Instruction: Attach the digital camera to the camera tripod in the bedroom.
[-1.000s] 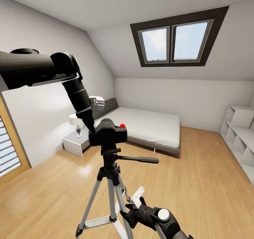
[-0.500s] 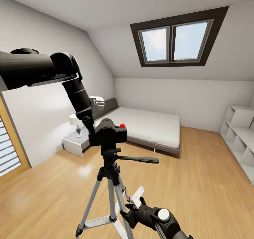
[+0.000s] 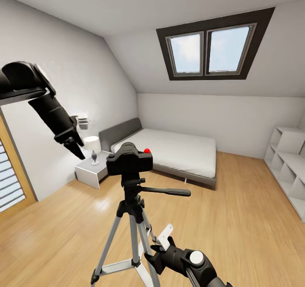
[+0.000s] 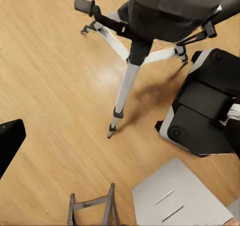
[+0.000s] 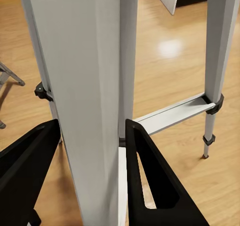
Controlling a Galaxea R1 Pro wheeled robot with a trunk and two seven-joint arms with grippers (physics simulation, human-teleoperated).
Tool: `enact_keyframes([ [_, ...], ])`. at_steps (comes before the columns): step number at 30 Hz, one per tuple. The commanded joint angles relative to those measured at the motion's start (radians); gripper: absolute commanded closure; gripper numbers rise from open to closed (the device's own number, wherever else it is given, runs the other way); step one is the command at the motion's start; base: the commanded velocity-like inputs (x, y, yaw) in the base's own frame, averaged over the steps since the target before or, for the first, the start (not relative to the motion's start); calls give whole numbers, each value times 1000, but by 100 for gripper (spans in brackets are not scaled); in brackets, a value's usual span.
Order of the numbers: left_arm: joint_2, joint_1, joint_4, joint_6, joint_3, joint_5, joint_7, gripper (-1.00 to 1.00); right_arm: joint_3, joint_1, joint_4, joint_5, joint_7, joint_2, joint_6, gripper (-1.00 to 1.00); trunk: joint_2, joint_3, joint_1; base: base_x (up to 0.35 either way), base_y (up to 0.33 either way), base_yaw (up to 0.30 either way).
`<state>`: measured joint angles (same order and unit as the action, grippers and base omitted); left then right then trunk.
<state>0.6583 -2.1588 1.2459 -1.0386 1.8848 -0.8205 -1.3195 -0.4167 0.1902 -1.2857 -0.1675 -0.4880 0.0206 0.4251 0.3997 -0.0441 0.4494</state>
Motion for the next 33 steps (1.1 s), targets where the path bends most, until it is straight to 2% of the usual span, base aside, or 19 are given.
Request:
enact_keyframes([
  [1,35,-1,15,-9,3,-4,13,-100,0,0,0,-16,-8,0,5,100,0,1,1,0,0,0],
  [4,129,0,51,-9,1,-3,47,-100,-1,0,0,-15,-8,0,4,100,0,1,1,0,0,0],
  [6,182,2,70,-9,1,-3,63,-100,0,0,0,-14,-9,0,3,100,0,1,1,0,0,0],
  [7,182,2,70,-9,1,-3,63,-100,0,0,0,-14,-9,0,3,100,0,1,1,0,0,0],
  [8,224,7,83,-9,1,-1,77,-100,0,0,0,-13,-9,-1,3,100,0,1,1,0,0,0],
  [10,251,24,91,-9,1,2,94,-100,0,0,0,-13,-9,-1,3,100,0,1,1,0,0,0],
  [14,281,91,100,-9,1,7,138,-100,0,0,0,-13,-9,0,5,100,0,1,1,0,0,0],
  [16,298,186,103,-9,-1,6,197,-100,0,0,0,-13,-8,0,5,100,0,1,1,0,0,0],
  [18,305,234,100,-9,-2,5,219,-100,0,0,0,-13,-8,1,6,100,0,1,1,0,0,0],
  [19,312,280,96,-9,-3,5,235,-100,0,0,0,-13,-8,0,4,100,0,1,1,0,0,0],
  [23,337,368,85,-9,-14,5,256,-100,0,0,-1,-13,-8,0,0,100,0,1,1,0,0,0],
  [24,362,437,61,1,-34,-1,270,-100,0,0,-1,-13,-8,0,-1,100,0,1,1,0,0,0],
  [27,377,519,24,10,-75,-21,281,-100,0,0,-1,-13,-8,0,-2,100,0,1,1,0,0,0],
  [28,377,519,24,10,-75,-21,281,-100,0,0,-1,-13,-8,0,-2,100,0,1,1,0,0,0],
  [30,383,576,-1,17,-120,-36,285,-100,0,0,-1,-13,-8,0,-2,100,0,1,1,0,0,0],
  [33,388,662,-36,30,-209,-52,295,-100,0,0,-1,-13,-8,0,-3,100,0,1,1,0,0,0],
])
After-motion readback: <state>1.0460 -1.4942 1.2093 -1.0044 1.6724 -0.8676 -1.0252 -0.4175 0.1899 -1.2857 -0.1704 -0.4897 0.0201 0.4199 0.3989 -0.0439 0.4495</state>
